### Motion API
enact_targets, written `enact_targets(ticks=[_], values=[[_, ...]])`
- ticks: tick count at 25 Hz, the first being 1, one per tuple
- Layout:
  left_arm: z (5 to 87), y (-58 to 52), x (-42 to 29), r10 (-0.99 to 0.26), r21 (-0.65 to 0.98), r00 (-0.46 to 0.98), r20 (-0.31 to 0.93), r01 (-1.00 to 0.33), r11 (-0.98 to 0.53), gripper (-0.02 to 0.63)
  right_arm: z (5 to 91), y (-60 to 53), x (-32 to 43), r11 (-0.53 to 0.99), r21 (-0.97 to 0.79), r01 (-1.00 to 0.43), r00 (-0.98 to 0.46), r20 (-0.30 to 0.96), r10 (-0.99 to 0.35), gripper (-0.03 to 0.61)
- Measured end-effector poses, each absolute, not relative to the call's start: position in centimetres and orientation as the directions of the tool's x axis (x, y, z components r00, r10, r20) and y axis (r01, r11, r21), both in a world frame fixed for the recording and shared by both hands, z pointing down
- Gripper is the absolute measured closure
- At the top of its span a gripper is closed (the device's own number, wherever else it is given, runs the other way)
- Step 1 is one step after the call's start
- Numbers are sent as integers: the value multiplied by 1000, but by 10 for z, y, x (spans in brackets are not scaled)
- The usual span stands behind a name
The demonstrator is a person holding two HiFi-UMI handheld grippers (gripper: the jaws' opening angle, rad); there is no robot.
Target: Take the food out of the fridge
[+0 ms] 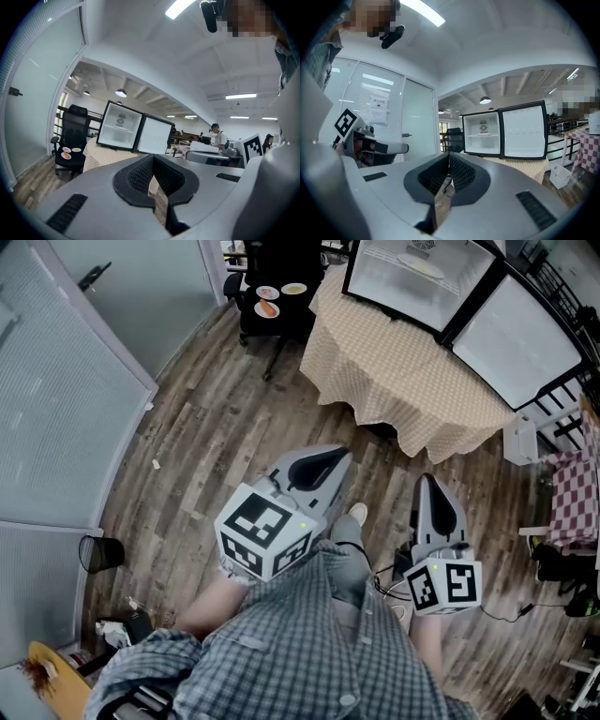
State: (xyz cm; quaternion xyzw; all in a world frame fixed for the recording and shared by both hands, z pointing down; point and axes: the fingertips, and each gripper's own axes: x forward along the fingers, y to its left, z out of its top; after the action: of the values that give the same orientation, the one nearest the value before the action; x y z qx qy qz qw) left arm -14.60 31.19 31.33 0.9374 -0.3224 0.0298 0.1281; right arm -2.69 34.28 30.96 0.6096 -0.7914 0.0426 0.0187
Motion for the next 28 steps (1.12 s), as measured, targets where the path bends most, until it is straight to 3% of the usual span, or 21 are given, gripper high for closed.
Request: enact_targets(ticks=[28], values=[[305, 175, -89, -672, 216, 723, 163, -691, -690, 607, 314, 179, 29, 366, -91, -926, -374, 100, -922, 568]])
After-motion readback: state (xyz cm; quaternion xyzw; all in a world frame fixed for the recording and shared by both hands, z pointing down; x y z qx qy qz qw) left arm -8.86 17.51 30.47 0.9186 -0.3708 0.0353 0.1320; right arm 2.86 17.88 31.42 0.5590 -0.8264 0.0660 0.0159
